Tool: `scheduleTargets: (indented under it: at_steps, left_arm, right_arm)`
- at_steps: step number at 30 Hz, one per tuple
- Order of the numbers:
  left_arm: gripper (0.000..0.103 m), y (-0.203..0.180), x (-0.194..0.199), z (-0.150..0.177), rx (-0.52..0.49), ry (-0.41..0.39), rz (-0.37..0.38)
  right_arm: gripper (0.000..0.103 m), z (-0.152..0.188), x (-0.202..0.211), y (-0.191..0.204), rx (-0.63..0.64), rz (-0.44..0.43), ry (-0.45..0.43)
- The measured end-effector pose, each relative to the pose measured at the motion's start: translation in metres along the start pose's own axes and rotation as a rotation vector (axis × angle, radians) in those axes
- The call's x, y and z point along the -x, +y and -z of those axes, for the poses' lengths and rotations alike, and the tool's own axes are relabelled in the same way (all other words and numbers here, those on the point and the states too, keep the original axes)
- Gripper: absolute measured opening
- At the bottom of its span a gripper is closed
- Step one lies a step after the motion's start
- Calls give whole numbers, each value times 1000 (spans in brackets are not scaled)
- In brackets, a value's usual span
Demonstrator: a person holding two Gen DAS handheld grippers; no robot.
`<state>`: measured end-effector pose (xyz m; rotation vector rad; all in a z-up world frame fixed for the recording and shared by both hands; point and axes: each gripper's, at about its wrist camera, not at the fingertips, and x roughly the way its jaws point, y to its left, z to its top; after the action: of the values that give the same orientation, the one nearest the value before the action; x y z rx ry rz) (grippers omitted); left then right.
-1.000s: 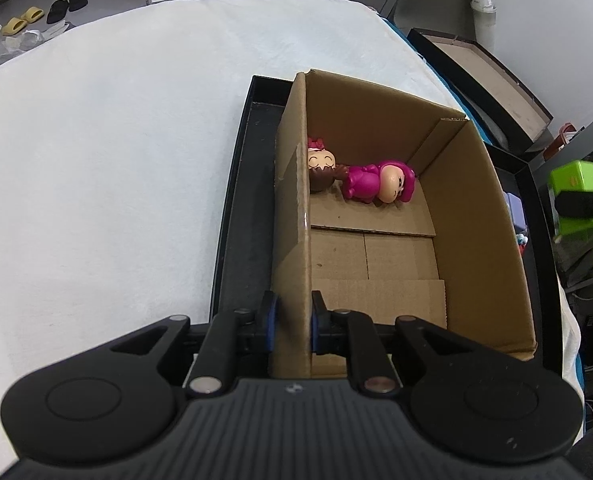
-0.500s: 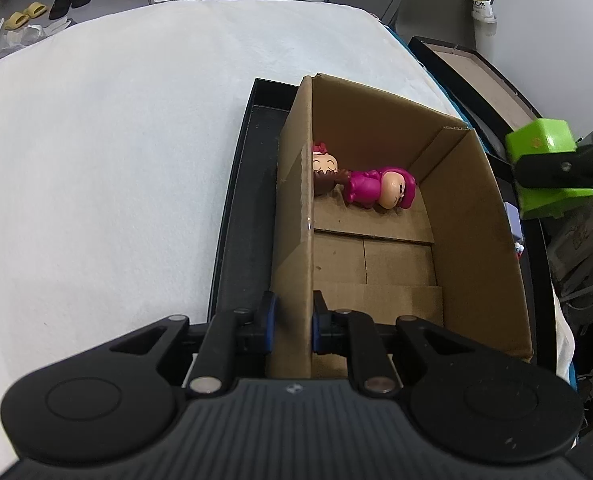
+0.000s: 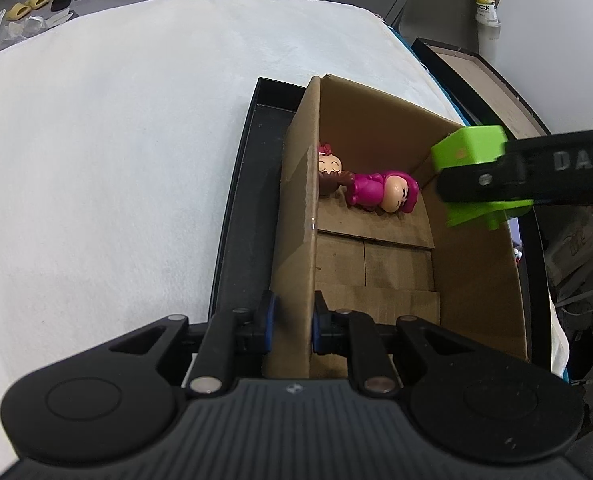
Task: Organize rigid objects
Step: 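Lower the green toy into the box and open the right gripper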
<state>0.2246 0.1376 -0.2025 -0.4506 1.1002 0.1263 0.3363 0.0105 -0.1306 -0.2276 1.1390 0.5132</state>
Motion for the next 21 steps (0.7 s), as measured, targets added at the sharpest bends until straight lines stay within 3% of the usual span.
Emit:
scheduleTargets:
  at_steps: [21]
  left_arm:
    - [17,6,-2,-4,27,21,20]
  right_arm:
    - [48,2,-61,26,-11,-63,109]
